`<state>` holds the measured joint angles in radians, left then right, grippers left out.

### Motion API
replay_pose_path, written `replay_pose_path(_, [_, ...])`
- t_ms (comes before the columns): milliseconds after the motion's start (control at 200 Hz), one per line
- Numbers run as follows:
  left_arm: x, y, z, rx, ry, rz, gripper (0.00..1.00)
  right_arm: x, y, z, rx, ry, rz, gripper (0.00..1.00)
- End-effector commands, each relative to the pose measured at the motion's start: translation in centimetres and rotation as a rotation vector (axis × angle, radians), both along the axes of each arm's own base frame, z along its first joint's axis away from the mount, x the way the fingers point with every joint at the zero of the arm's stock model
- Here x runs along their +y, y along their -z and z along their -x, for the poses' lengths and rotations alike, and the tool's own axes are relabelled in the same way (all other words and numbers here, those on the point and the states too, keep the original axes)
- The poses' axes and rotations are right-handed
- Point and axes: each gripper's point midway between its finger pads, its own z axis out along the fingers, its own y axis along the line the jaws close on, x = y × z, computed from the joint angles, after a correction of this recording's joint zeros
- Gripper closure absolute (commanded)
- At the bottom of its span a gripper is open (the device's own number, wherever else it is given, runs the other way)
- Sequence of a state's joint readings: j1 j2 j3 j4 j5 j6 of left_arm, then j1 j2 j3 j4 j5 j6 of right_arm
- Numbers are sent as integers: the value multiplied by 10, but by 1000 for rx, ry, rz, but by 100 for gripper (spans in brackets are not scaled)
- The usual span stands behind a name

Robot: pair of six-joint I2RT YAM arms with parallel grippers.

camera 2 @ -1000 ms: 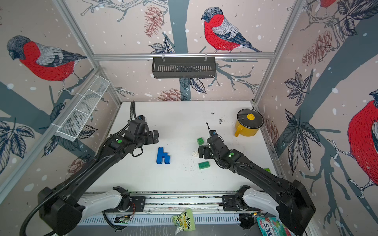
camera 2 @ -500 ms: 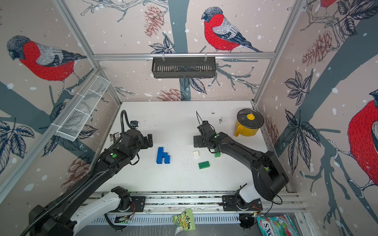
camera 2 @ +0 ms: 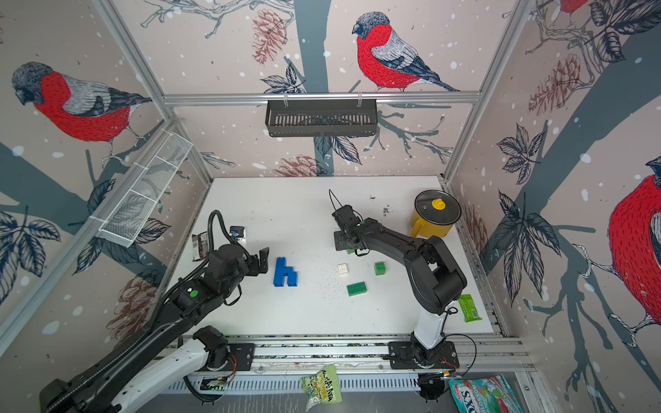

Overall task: Assemble the letter h with lego
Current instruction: Pick up the lego brick from the center of the board.

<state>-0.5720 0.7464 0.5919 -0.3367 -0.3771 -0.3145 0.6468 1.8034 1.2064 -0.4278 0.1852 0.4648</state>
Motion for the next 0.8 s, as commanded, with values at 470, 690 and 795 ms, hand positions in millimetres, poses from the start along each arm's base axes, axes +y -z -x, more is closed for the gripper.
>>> replay_pose_path(470, [-1,3,-13,22,-28,-17,2,3,18,4,28,1,87,35])
replay_pose_path(690, [-1,9,-14,47,-29,-21,2,6,24,7,49,-4,90,41])
replay_pose_path(795, [-1,11,-16,61,-34,-23,2,7,23,9,48,0,90,43])
